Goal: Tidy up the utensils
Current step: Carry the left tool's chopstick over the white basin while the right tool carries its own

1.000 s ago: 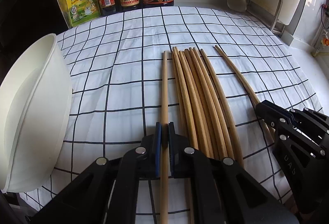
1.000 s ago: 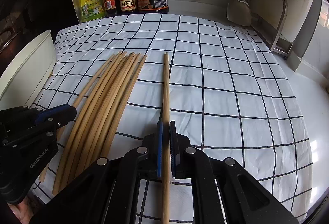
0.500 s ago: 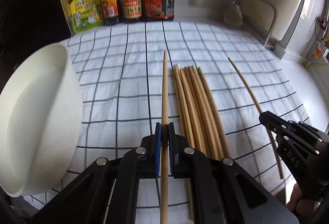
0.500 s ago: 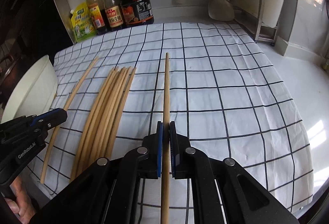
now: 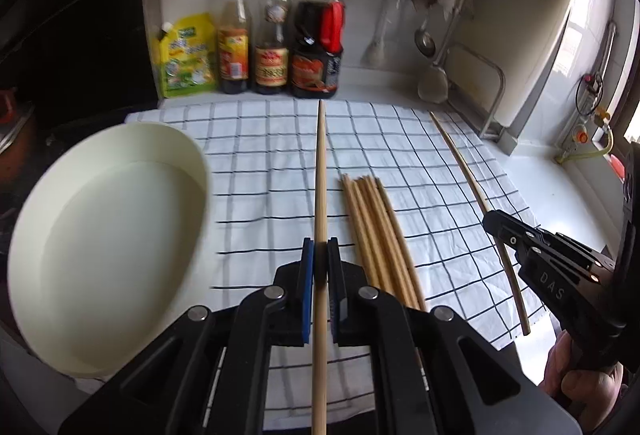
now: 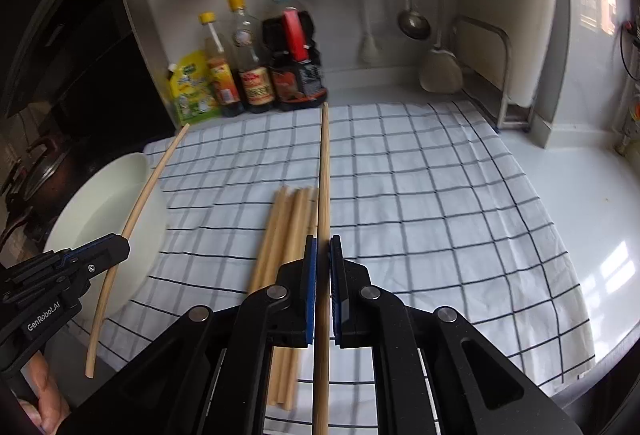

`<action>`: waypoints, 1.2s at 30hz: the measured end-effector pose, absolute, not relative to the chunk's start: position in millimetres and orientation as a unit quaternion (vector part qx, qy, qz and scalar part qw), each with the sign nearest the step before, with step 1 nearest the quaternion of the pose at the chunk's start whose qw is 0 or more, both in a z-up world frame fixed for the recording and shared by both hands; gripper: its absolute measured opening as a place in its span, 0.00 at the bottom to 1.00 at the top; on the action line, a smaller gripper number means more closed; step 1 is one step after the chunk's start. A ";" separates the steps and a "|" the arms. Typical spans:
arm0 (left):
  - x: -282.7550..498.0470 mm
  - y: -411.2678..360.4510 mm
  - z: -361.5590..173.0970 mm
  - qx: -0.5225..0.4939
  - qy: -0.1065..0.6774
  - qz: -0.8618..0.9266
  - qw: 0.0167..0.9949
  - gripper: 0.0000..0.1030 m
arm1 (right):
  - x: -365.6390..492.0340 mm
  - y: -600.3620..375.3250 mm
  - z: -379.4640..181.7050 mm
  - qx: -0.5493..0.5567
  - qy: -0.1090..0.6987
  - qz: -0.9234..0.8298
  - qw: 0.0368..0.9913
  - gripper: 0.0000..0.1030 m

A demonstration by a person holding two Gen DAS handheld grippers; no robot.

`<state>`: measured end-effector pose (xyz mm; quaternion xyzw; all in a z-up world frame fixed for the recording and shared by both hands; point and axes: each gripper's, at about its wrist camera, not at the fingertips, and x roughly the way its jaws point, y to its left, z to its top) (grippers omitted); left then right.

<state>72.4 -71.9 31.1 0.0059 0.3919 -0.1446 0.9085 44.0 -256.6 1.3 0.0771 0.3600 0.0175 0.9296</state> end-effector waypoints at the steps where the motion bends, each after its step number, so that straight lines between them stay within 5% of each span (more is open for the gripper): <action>1: 70.7 -64.2 34.7 0.003 0.389 -0.142 0.910 0.07 | 43.9 -247.8 4.4 0.074 0.357 0.024 0.931 0.06; 18: 83.0 105.3 54.9 -0.050 0.370 -0.050 0.927 0.07 | 97.6 -68.1 13.4 0.035 0.369 0.156 0.915 0.06; 36: 139.5 156.0 9.0 -0.070 0.420 -0.021 0.904 0.07 | 161.3 10.2 -30.2 0.043 0.444 0.193 0.874 0.06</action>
